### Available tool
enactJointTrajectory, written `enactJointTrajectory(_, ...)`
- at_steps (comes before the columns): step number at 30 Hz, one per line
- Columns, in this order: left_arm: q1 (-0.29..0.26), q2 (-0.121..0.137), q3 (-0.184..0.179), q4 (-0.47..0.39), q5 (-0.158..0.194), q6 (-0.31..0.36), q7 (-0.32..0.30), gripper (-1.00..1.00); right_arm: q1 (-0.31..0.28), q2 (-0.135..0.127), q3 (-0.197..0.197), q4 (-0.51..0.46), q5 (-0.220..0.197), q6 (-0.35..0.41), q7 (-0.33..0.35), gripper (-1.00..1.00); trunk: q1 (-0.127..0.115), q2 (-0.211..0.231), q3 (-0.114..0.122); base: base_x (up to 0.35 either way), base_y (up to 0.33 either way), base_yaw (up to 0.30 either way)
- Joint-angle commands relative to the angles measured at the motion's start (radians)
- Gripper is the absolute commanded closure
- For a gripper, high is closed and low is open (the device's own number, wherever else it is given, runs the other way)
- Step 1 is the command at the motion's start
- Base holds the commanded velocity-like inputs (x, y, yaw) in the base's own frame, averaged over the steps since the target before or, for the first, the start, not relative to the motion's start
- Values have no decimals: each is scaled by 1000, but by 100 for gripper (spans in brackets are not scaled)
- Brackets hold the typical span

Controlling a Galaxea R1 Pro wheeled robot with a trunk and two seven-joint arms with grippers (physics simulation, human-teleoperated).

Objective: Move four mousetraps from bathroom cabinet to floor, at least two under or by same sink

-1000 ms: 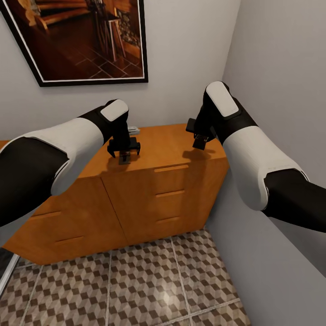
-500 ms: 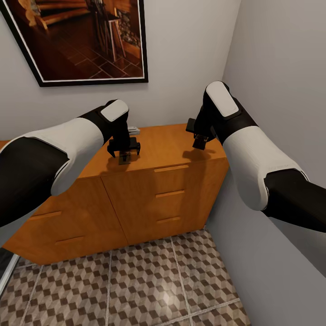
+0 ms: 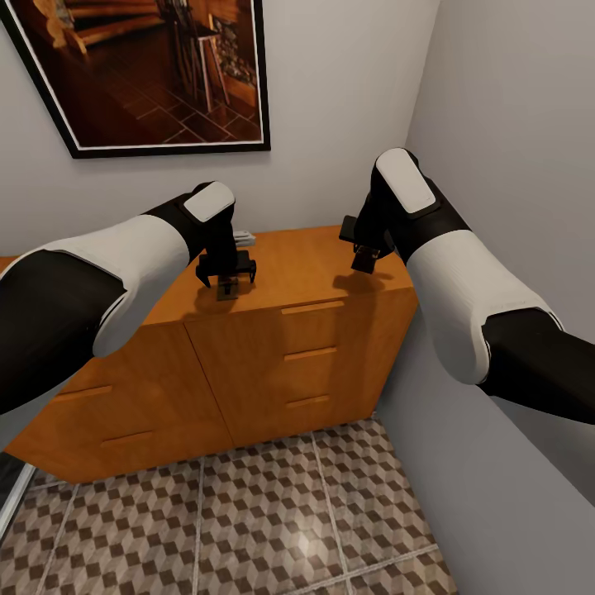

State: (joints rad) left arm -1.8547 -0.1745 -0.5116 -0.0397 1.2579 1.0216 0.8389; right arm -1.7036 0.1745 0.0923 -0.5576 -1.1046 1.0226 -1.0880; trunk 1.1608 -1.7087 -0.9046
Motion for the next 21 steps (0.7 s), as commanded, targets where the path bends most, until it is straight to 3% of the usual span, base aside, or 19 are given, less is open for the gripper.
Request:
enactJointTrajectory(1, 0, 0, -25, 32, -5, 9, 9, -100, -1, 0, 1, -1, -9, 2, -7, 100, 6, 0, -1, 0, 0, 0)
enactJointTrajectory(21, 0, 0, -25, 34, -3, 9, 5, -100, -1, 0, -1, -1, -9, -4, -7, 100, 6, 0, -1, 0, 0, 0)
